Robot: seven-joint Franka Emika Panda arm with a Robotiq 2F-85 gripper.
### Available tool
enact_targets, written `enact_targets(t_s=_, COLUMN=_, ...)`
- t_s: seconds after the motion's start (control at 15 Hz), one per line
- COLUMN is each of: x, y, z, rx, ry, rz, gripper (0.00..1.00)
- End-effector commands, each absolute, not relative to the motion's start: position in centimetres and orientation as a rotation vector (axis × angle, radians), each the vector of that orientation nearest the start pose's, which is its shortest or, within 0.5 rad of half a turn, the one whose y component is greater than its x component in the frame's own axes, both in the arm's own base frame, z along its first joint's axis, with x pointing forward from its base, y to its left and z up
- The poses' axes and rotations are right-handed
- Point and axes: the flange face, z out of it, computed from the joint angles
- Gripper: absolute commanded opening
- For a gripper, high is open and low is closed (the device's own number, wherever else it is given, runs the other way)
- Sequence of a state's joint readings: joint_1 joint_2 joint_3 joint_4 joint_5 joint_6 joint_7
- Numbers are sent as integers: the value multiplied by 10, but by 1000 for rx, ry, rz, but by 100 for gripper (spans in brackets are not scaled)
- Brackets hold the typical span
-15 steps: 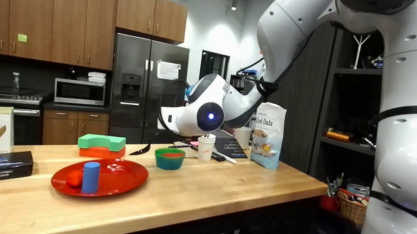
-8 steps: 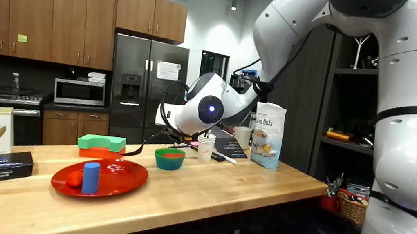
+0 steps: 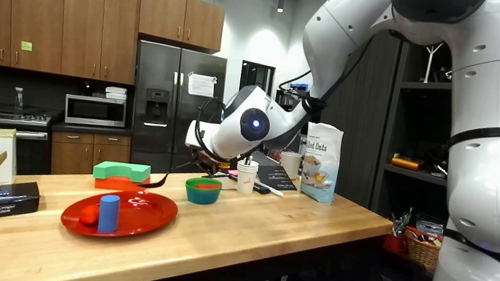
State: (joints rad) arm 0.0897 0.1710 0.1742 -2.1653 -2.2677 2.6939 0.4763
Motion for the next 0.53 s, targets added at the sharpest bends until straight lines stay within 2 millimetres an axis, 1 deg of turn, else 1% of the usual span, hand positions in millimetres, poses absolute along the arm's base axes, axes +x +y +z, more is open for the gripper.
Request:
enact_targets(t_s=0.0, x=528, y=168, z=318, rx=1285, ry=1718, rz=687, gripper=1)
enact_targets(t_s=0.47, x=523, y=170, z=308, rx=1386, ry=1760, rz=690, gripper=1)
